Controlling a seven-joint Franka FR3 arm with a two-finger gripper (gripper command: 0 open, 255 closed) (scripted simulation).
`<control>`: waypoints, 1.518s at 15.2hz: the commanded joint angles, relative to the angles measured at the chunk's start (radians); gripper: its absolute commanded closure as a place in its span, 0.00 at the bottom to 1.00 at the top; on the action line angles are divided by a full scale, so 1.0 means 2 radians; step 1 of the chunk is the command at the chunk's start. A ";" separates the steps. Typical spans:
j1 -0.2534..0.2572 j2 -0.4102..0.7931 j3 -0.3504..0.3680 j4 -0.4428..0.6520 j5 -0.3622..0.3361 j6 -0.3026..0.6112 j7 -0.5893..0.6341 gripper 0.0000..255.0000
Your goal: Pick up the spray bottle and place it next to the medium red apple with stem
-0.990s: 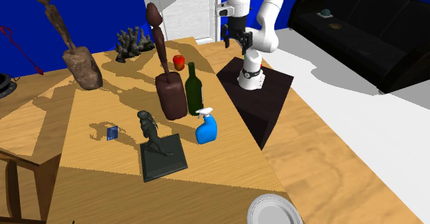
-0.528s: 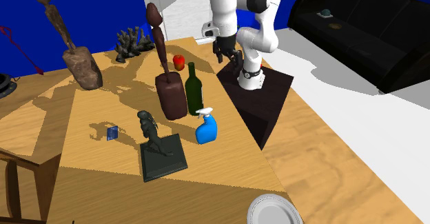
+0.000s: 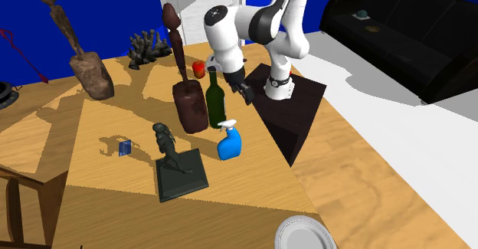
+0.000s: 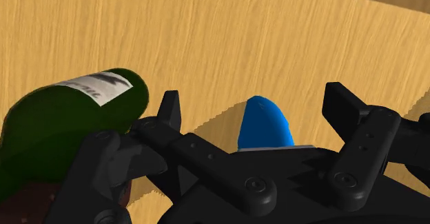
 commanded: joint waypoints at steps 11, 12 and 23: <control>-0.014 0.282 -0.012 0.239 0.039 -0.036 0.069 0.00; -0.016 0.306 -0.013 0.264 0.042 -0.043 0.075 0.00; -0.013 0.333 -0.012 0.240 0.051 -0.001 0.078 0.00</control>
